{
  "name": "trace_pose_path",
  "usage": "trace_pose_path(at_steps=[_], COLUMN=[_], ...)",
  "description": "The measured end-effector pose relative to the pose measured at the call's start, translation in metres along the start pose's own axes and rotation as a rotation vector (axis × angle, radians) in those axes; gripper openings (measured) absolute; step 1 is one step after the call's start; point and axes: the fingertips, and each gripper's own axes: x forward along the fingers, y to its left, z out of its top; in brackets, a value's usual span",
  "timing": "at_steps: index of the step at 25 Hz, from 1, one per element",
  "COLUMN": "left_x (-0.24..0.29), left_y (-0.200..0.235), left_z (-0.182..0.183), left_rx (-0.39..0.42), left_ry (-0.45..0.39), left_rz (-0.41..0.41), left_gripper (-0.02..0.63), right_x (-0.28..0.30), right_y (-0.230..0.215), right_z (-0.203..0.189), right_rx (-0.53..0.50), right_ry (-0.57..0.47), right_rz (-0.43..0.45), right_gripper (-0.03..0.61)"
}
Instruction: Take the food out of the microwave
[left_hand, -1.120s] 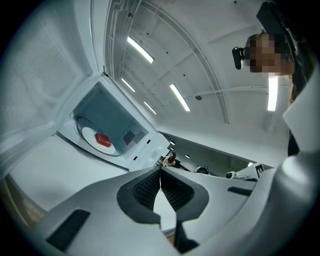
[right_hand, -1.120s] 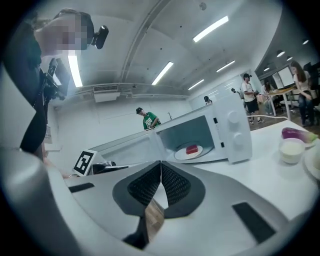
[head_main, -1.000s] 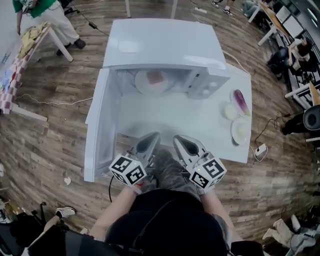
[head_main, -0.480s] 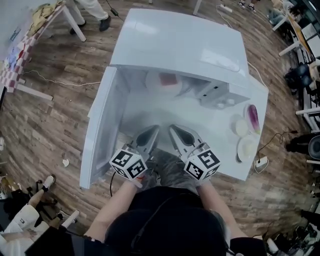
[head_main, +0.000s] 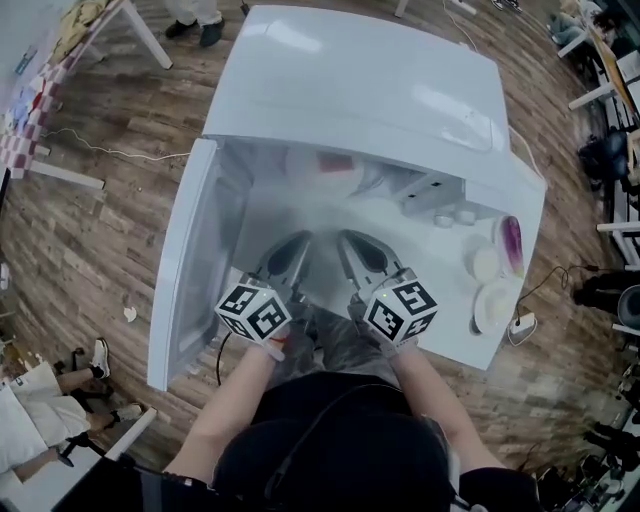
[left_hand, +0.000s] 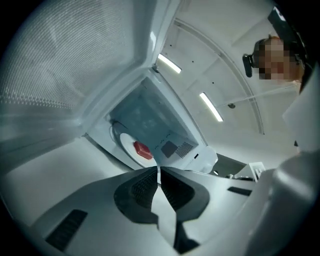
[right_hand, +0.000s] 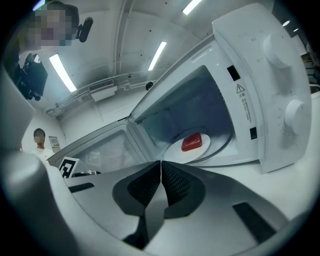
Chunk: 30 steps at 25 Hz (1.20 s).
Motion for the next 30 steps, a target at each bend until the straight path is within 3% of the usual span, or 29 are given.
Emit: trace_pose_path(at_steps=[6,13,20,24,30], left_x=[0.013,0.025,0.033,0.038,0.051], left_y=[0.024,0.037,0.046,0.056,0.056], left_z=[0.004,0.004,0.012,0.007,0.008], left_rx=[-0.091,-0.199,-0.374,-0.54,-0.591], left_ry=[-0.03,-0.061,-0.137,-0.168,-0.179], left_rz=[0.045,0.057,0.033,0.036,0.01], left_gripper=[0.012,0.012,0.015,0.095,0.117], right_x=[0.014,0.021,0.029,0.034,0.04], right_y=[-0.024,-0.032,-0.046,-0.051,-0.06], right_z=[-0.003,-0.012,-0.003,0.0,-0.003], right_rx=[0.051,0.1,0.193,0.253,0.295], right_ry=[0.013,0.029,-0.008,-0.031,-0.031], right_rz=[-0.061,-0.049,-0.051,-0.033,-0.03], right_gripper=[0.023,0.023,0.023,0.023,0.025])
